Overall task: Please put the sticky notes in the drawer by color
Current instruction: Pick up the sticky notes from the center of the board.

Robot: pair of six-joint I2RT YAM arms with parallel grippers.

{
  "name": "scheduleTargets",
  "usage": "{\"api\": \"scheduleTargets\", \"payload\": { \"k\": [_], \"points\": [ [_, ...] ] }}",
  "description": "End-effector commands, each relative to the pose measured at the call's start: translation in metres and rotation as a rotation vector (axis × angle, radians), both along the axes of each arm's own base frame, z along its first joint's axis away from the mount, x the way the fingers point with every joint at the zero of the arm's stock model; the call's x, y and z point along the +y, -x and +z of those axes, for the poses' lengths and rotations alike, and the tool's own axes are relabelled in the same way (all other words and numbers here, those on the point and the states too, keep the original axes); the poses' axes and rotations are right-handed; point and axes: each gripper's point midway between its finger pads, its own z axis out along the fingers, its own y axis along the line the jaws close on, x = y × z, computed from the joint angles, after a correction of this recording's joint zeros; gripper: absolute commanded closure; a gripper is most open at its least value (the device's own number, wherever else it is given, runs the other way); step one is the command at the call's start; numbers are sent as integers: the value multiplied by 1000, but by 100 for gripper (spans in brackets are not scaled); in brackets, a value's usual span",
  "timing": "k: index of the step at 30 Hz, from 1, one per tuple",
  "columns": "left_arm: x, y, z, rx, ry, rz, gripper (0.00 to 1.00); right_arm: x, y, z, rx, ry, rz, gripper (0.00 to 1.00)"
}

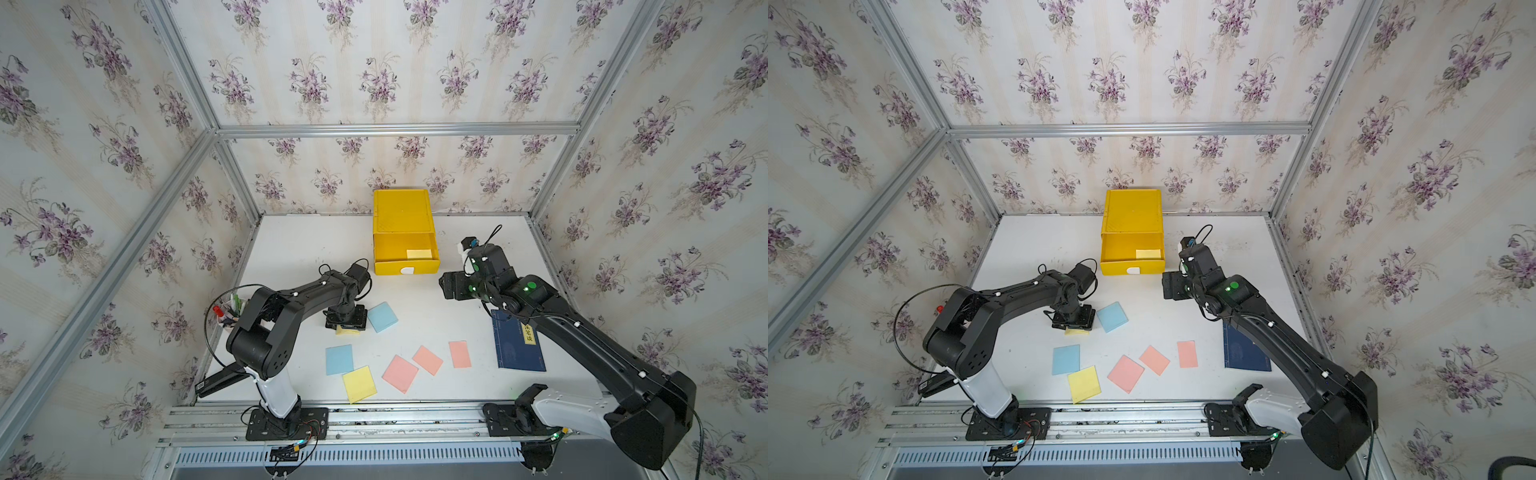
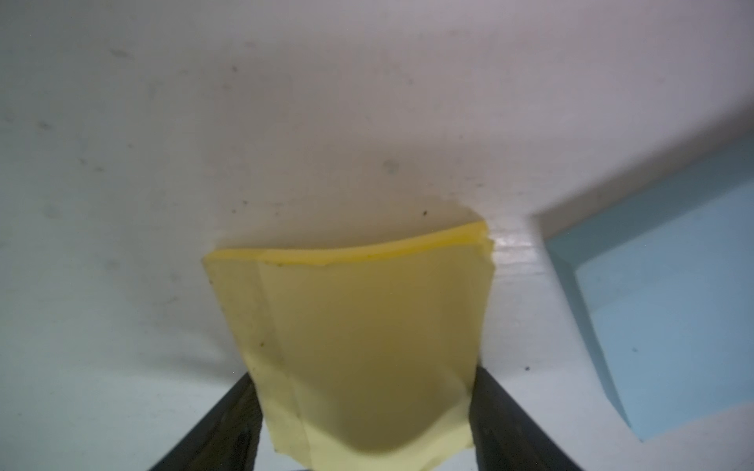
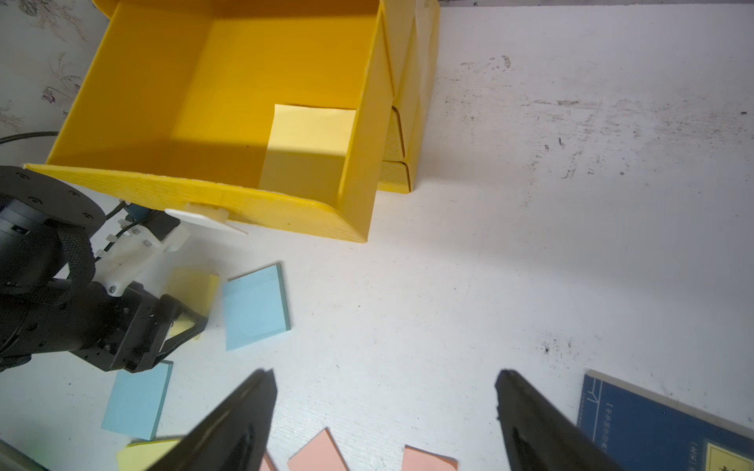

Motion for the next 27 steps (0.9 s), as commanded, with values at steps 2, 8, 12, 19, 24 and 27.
{"api": "scheduleTargets", "payload": {
  "k": [2,8,12,19,24,27],
  "points": [
    [4,13,-16,50,-1,-4,31,6,-1,6,-39,-46,21,11],
    [8,-1,11,-27,82,39,37,5,7,2,-40,-72,33,11],
    [4,-12,39,-91,161,51,40,10,15,-3,-34,-111,64,11],
    [4,-23,84,-168,175,45,43,9,19,-8,-40,-123,73,11],
    [9,-31,136,-261,169,56,42,11,22,-10,-36,-131,91,11],
    [4,-36,169,-321,169,38,42,11,25,-15,-35,-139,93,11]
  ]
}}
